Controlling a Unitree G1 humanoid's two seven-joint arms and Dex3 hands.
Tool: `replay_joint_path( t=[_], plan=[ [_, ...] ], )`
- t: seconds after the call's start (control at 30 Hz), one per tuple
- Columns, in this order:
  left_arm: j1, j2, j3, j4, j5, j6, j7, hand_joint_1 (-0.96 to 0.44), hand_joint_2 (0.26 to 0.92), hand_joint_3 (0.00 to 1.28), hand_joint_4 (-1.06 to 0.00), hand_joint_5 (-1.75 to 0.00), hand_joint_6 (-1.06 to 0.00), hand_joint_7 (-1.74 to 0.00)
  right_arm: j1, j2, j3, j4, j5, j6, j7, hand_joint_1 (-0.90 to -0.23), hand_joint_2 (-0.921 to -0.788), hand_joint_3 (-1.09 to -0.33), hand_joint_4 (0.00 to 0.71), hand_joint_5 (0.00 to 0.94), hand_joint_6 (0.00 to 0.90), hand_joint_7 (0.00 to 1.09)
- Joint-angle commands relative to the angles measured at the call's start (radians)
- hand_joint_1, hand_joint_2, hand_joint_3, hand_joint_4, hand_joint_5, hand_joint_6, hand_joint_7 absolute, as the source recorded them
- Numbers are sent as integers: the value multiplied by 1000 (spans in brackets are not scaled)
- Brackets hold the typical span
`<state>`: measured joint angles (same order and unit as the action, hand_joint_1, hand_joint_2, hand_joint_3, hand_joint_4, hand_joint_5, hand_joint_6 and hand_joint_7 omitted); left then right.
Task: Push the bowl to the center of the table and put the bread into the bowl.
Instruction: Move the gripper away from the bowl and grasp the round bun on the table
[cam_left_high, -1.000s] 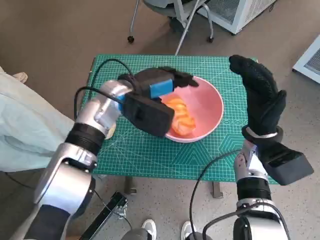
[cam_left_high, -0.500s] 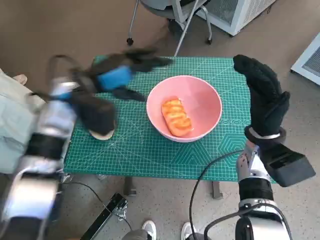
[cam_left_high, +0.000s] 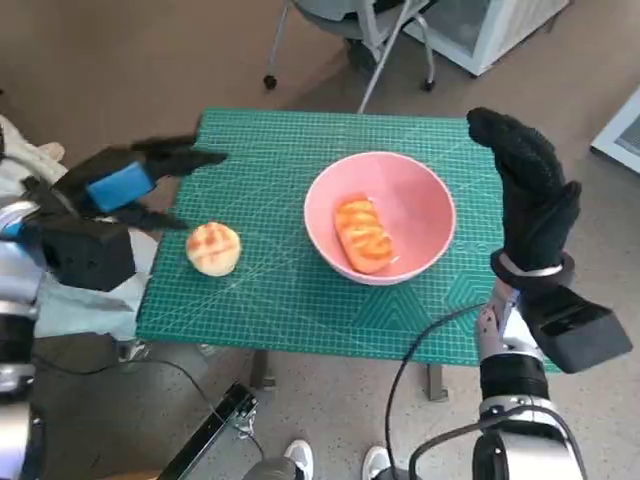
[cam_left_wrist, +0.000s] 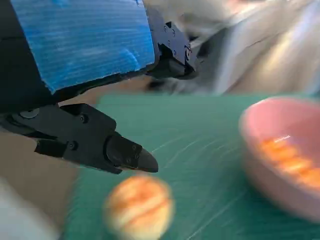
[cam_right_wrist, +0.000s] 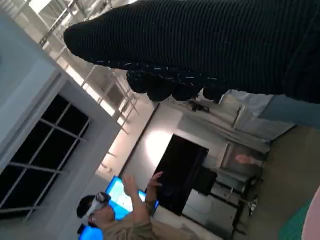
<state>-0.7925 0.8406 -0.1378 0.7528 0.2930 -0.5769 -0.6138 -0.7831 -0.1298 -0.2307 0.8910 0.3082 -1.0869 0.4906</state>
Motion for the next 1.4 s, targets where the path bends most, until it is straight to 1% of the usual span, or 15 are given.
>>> replay_joint_path(
  t=[0.03, 0.3, 0.57, 0.77, 0.97, 1.2, 1.27, 1.33, 1.37, 1.4],
  plan=[
    [9, 5, -11, 30, 26, 23, 15, -120, 821, 0, -260, -2, -424, -50, -1, -5, 4, 22, 2, 11, 18, -581, -921, -721, 312, 1, 2, 808],
    [-3, -31, -28, 122, 45, 45, 43, -104, 812, 0, -255, 0, -423, -32, -5, 0, 2, 24, 22, 26, 47, -577, -921, -721, 312, 0, -1, 814],
    [-40, -86, -88, 215, 108, 51, 90, -92, 799, 0, -252, 0, -418, -19, -3, 3, 0, 12, 33, 38, 65, -575, -921, -720, 309, 0, -1, 813],
    [-76, -130, -143, 293, 177, 66, 152, -96, 797, 0, -241, 0, -401, -6, 2, -1, -1, 4, 37, 43, 71, -575, -921, -720, 309, 0, -1, 813],
    [-107, -181, -205, 373, 247, 85, 231, -110, 796, 0, -230, -1, -372, -1, 10, -6, -1, -6, 33, 38, 70, -592, -921, -719, 309, 0, -1, 814],
    [-129, -238, -286, 443, 329, 122, 298, -118, 804, 4, -248, -8, -376, -4, 17, -14, -2, -15, 21, 27, 61, -608, -921, -715, 310, 0, -1, 816],
    [-133, -248, -305, 455, 348, 129, 314, -120, 817, 10, -265, -14, -390, -10, 19, -16, -2, -16, 15, 21, 57, -609, -921, -715, 310, 0, -1, 816],
    [-138, -257, -324, 466, 365, 137, 332, -119, 846, 18, -308, -19, -439, -26, 21, -17, -2, -17, 10, 16, 52, -609, -921, -714, 310, 1, -1, 816],
    [-140, -261, -332, 471, 373, 140, 341, -114, 857, 21, -340, -30, -471, -39, 21, -17, -2, -17, 8, 14, 50, -609, -921, -714, 310, 1, -1, 817],
    [-143, -263, -340, 475, 381, 142, 351, -107, 874, 20, -394, -32, -523, -50, 22, -18, -2, -16, 5, 12, 48, -608, -921, -715, 310, 1, -1, 817]
  ],
)
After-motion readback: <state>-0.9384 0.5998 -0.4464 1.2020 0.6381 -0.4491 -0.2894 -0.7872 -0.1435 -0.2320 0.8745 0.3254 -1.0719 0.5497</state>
